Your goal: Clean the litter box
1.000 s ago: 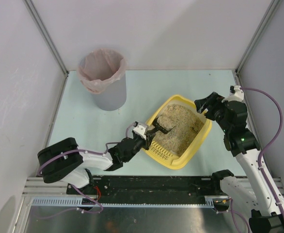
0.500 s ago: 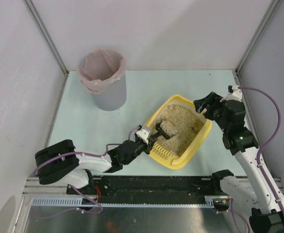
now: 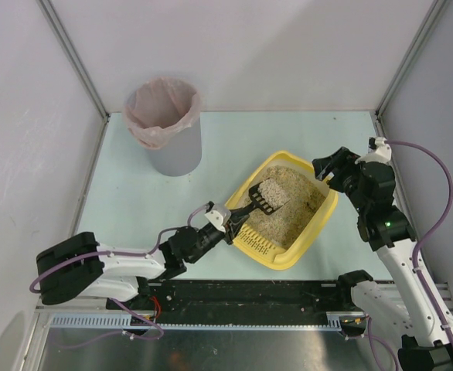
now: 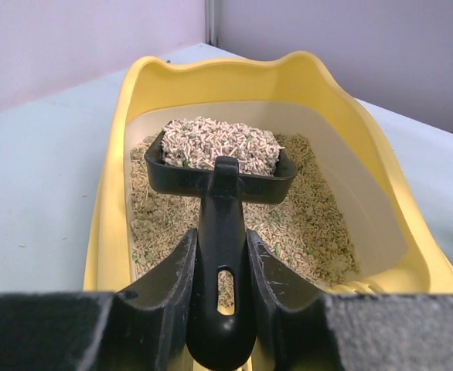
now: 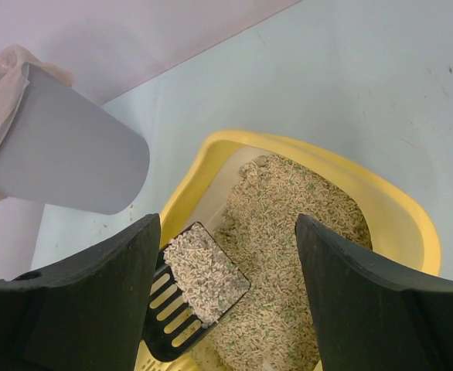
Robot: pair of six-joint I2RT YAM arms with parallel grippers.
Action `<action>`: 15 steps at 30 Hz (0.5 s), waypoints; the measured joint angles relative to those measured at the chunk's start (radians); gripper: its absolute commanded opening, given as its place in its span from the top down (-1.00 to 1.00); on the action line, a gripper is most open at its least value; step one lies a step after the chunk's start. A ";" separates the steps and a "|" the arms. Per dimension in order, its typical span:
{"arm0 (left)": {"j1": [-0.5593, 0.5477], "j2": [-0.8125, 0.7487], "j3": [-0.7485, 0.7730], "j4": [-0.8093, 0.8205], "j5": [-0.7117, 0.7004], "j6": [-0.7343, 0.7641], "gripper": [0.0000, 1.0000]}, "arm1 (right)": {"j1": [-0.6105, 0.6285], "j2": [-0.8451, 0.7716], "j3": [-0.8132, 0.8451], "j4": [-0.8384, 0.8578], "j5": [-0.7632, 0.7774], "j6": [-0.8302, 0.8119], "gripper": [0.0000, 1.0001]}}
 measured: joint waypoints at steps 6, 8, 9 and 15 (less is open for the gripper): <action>0.000 -0.014 -0.050 0.081 0.023 0.037 1.00 | 0.000 -0.008 0.000 -0.005 0.014 -0.007 -0.51; 0.000 -0.019 -0.058 0.102 0.032 0.046 1.00 | 0.000 -0.016 0.000 -0.007 0.021 -0.011 -0.51; 0.000 -0.019 -0.058 0.111 0.029 0.051 1.00 | 0.000 -0.021 0.000 -0.007 0.023 -0.013 -0.51; 0.001 -0.023 -0.080 0.167 0.034 0.050 1.00 | 0.000 -0.028 0.000 -0.007 0.031 -0.015 -0.51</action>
